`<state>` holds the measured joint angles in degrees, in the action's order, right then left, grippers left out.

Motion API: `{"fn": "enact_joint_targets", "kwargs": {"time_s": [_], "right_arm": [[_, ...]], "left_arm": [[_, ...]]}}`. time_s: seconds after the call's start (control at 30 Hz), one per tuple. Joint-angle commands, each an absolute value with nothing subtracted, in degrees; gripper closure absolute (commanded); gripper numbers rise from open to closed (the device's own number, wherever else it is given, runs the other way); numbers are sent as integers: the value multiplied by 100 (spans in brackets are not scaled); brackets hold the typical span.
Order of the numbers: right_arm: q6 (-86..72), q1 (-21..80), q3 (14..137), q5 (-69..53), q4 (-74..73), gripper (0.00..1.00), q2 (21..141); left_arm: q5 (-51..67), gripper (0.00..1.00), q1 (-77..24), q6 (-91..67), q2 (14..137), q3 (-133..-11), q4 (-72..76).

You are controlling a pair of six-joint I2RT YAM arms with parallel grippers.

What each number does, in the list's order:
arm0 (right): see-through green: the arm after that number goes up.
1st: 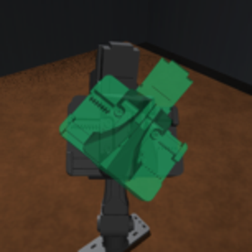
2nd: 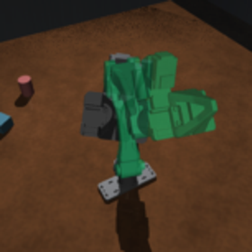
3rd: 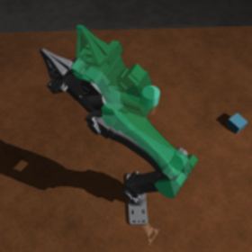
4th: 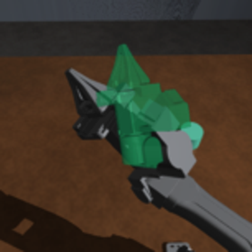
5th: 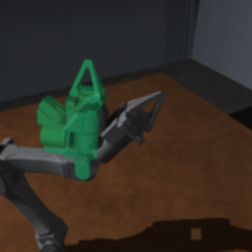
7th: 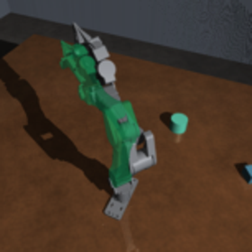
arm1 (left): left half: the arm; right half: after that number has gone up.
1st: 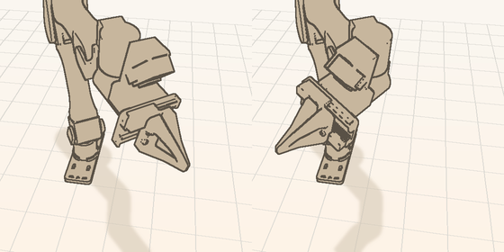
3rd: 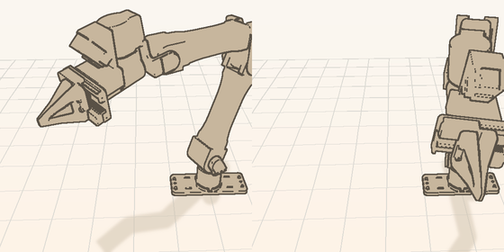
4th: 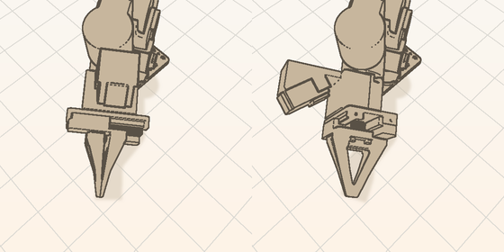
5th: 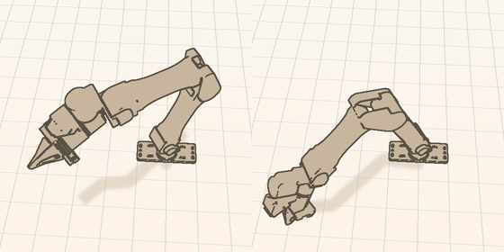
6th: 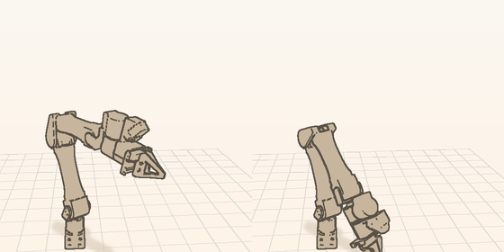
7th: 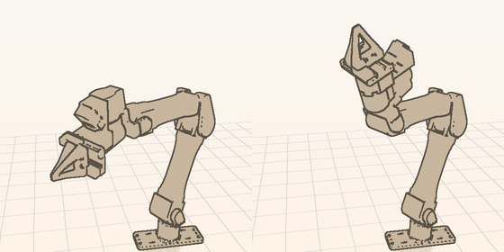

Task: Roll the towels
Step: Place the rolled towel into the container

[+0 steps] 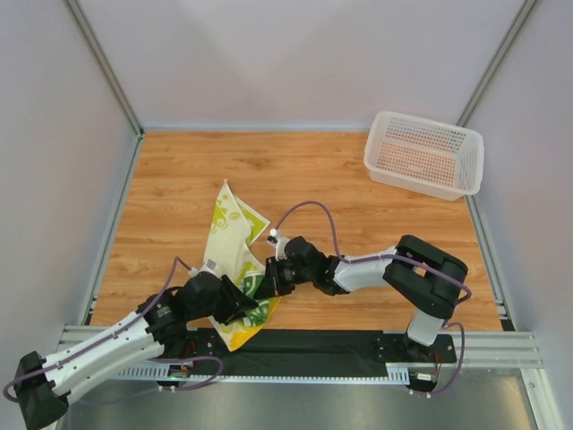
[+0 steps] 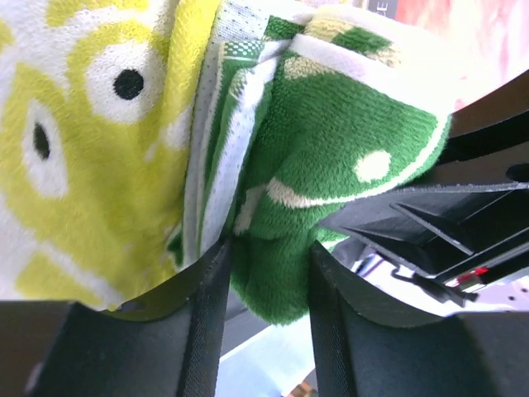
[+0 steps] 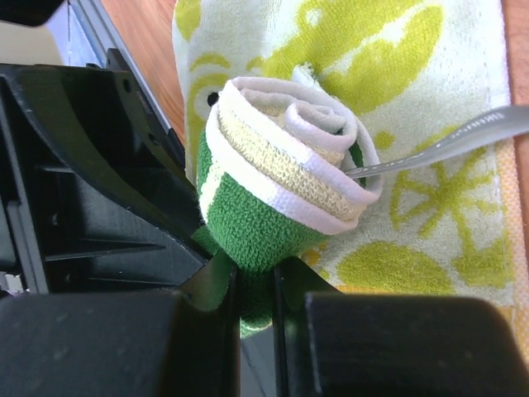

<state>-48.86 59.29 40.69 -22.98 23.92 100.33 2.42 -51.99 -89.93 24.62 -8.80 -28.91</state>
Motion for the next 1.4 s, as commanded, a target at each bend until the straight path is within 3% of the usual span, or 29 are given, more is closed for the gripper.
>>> {"fn": "enact_joint_targets", "kwargs": {"time_s": [0.0,0.57,0.97,1.2,1.37], "right_arm": [[-4387,5757,4516,-2101,1671,100,9511],[-3420,4563,5536,-2320,-816,100,8350],[-2690,1586,7461,-3085,-2267,100,8437],[-3146,-147,8514,-3628,-1873,100,9218],[-3033,-694,9585,-3981,-2039,100,10132]], "left_arm": [[9,52,-5186,-8368,2759,-1133,-4632],[-1177,48,-5186,-6224,4236,-3480,-5159],[-1898,46,-5186,-5142,4193,-4280,-5827],[-2090,48,-5186,-4756,3982,-5007,-6317],[-2293,46,-5186,-4123,3990,-5694,-6723]]}}
